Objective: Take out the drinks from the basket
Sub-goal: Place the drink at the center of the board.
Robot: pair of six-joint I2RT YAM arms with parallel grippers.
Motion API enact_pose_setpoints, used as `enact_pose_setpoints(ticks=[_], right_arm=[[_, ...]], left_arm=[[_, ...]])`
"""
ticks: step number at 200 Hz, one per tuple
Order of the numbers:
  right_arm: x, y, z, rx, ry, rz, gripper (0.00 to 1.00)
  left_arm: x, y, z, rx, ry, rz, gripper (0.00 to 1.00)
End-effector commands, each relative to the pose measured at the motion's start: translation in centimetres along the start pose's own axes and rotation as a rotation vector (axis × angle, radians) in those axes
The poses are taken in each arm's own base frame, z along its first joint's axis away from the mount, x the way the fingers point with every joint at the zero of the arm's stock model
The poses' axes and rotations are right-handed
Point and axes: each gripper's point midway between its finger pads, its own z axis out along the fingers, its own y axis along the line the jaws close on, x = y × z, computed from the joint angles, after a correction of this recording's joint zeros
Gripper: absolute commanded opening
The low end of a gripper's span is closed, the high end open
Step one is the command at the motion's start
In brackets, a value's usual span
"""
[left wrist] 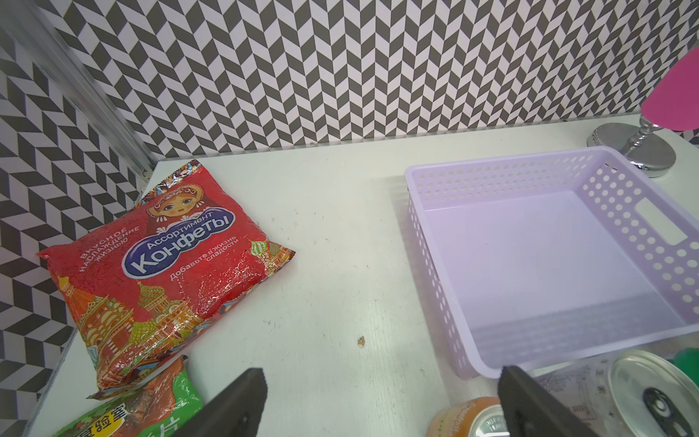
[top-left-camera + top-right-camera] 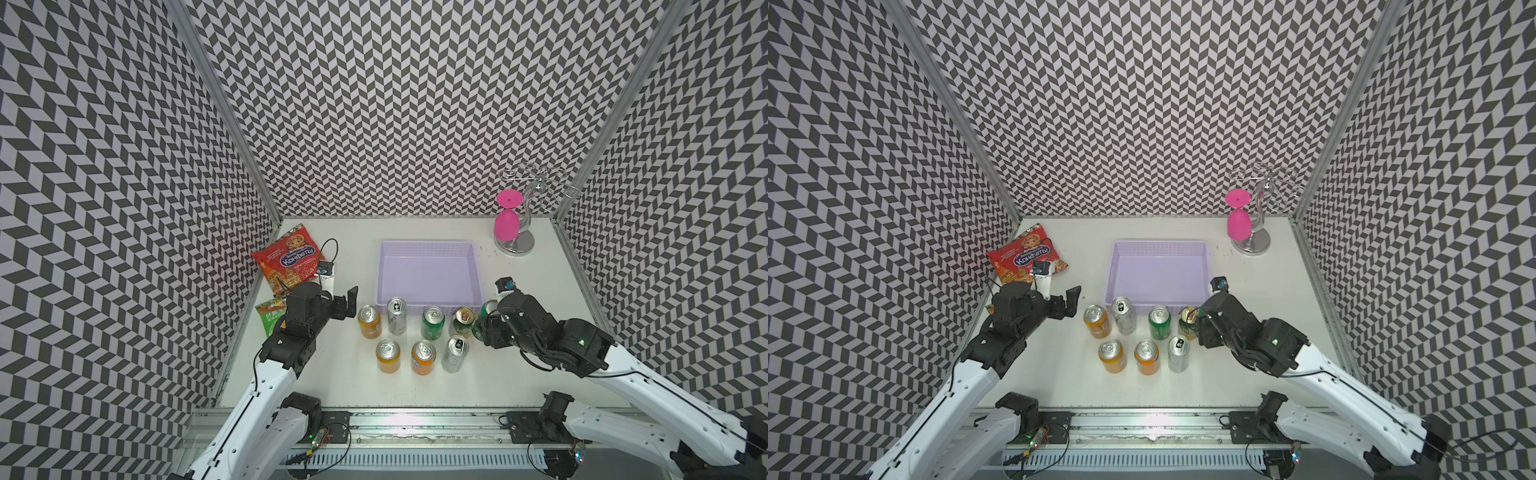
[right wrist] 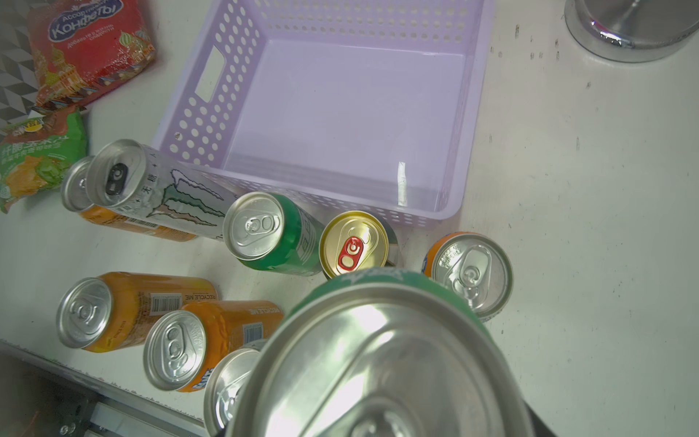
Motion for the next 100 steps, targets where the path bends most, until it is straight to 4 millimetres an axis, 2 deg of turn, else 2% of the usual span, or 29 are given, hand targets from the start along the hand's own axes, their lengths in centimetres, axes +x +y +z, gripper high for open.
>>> enact_pose_setpoints(ticks=[1,40,68,100], right_arm=[[-1.2,1.0,-0.6,-0.070,-0.083,0.095,0.61],[1.0,-0.2,1.0,-0.045,-0.070,0.126,0.61],[1.1,0.0,1.5,-0.058,-0.093,0.164,0.60],[2.6,-0.1,2.9,-0.057,-0.077,0.210,0.60]], left_arm=[[-0.8,-0.1,-0.3,0.009,-0.035,0.008,0.99],[-0.9,-0.1,-0.3,0.010,-0.036,0.006,0.99],[-0.9,-0.1,-0.3,0.010,-0.038,0.005,0.99],[-0.9,-0.1,-0.4,0.010,-0.038,0.005,0.99]])
